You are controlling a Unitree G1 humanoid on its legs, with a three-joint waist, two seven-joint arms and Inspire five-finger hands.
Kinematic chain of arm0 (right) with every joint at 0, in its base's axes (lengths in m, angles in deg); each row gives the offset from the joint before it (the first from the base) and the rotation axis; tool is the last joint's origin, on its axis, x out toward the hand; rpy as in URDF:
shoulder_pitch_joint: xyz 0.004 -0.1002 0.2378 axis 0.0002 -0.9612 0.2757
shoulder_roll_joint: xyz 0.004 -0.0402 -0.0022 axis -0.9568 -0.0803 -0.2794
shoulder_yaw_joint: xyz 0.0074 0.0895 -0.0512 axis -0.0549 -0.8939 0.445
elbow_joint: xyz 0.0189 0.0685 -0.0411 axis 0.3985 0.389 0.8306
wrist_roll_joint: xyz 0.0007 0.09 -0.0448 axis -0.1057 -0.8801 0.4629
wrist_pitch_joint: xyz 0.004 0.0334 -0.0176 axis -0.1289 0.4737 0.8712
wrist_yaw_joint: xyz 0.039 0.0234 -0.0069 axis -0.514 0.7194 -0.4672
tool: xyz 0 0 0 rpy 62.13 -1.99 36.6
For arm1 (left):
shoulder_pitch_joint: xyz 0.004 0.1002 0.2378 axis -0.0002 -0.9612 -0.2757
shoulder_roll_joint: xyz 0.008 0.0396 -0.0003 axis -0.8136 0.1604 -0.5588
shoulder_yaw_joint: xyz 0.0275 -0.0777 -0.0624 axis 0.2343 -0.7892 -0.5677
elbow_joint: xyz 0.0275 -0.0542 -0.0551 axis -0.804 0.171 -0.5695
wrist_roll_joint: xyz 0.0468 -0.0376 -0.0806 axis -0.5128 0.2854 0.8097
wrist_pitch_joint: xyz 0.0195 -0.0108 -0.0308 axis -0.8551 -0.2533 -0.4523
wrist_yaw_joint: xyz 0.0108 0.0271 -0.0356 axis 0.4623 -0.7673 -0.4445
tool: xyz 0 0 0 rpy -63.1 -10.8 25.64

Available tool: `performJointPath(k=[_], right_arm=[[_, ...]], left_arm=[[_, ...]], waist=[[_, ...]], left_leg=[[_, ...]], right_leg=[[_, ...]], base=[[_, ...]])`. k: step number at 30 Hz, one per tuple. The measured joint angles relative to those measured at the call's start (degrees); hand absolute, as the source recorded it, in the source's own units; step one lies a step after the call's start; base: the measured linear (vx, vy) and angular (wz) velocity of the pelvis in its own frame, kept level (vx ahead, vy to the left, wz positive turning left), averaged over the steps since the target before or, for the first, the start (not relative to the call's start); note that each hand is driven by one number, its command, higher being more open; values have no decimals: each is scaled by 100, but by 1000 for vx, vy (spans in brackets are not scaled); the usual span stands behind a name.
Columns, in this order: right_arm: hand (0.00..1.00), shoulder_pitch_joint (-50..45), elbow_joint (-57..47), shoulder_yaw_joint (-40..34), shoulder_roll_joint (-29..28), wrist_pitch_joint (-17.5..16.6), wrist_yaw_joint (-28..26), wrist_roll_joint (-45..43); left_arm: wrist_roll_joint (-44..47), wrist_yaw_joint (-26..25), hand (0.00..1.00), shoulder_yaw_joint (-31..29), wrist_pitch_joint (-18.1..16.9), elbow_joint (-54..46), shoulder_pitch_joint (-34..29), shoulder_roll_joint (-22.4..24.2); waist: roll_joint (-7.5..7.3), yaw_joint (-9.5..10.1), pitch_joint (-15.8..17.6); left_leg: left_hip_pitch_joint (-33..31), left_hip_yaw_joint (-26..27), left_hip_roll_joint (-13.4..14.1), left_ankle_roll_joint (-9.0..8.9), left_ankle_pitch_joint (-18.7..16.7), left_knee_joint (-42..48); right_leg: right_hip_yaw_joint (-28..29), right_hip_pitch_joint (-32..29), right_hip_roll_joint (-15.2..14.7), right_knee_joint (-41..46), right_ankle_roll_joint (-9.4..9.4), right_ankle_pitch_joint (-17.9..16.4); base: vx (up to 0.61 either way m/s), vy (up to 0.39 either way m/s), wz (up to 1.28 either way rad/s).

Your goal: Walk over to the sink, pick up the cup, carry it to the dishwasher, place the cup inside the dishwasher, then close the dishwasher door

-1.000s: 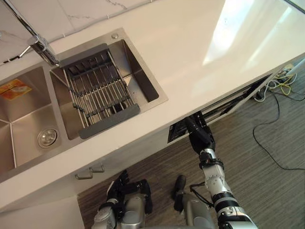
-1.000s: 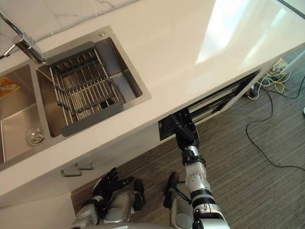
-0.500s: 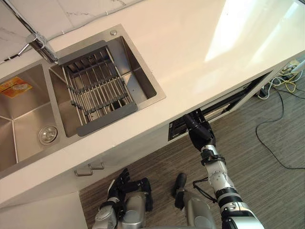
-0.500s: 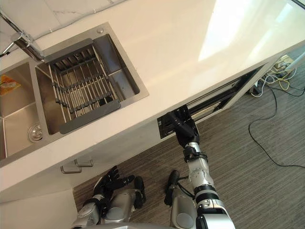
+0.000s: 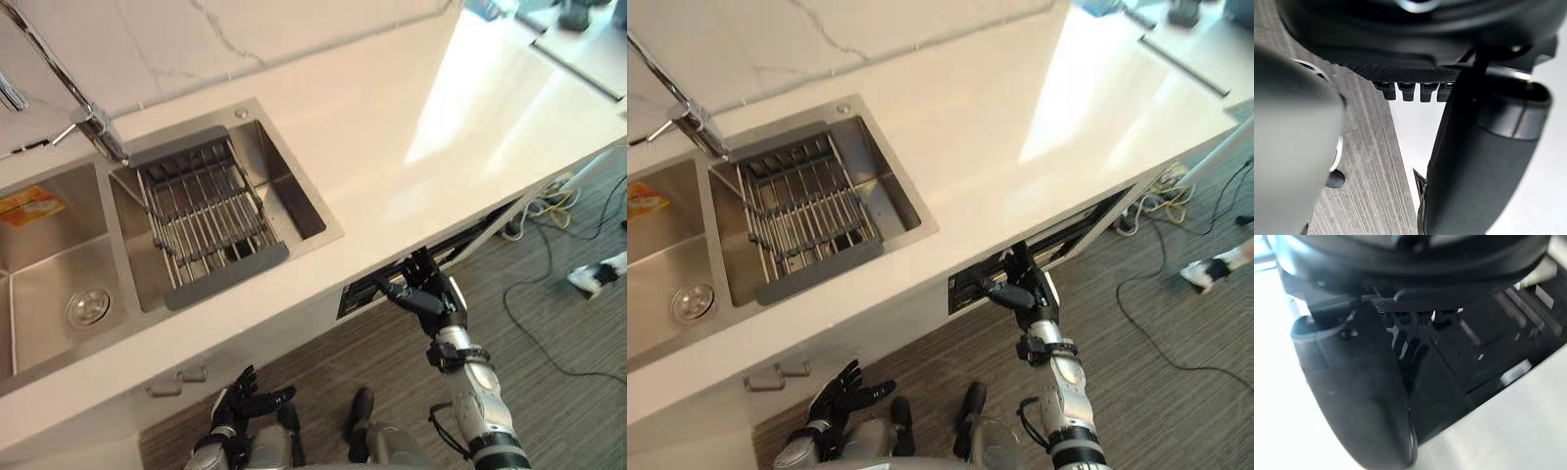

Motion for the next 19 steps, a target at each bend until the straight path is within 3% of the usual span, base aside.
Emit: performJointPath(k=[8, 14, 19], right_arm=[[100, -575, 966, 212, -10, 309, 527, 1463], [100, -796, 1838, 88, -22, 320, 670, 1592], [100, -877, 2559, -478, -52, 81, 615, 1556]], left_arm=[[-159, -65, 100, -24, 32, 72, -86, -18], [-185, -156, 100, -87, -14, 77, -188, -20], [-199, -173, 100, -362, -81, 71, -353, 2]], waist=[[-54, -127, -214], [-64, -152, -365], [-55, -150, -493]], left_leg=[[419, 3, -158, 22, 12, -260], [620, -33, -163, 29, 17, -352], [735, -87, -185, 77, 80, -519]], right_leg=[[97, 390, -5, -310, 119, 81], [94, 572, -2, -334, 119, 81], [78, 604, -19, -304, 120, 82]], base=[[59, 58, -6], [-24, 0, 0], [-51, 1, 2]])
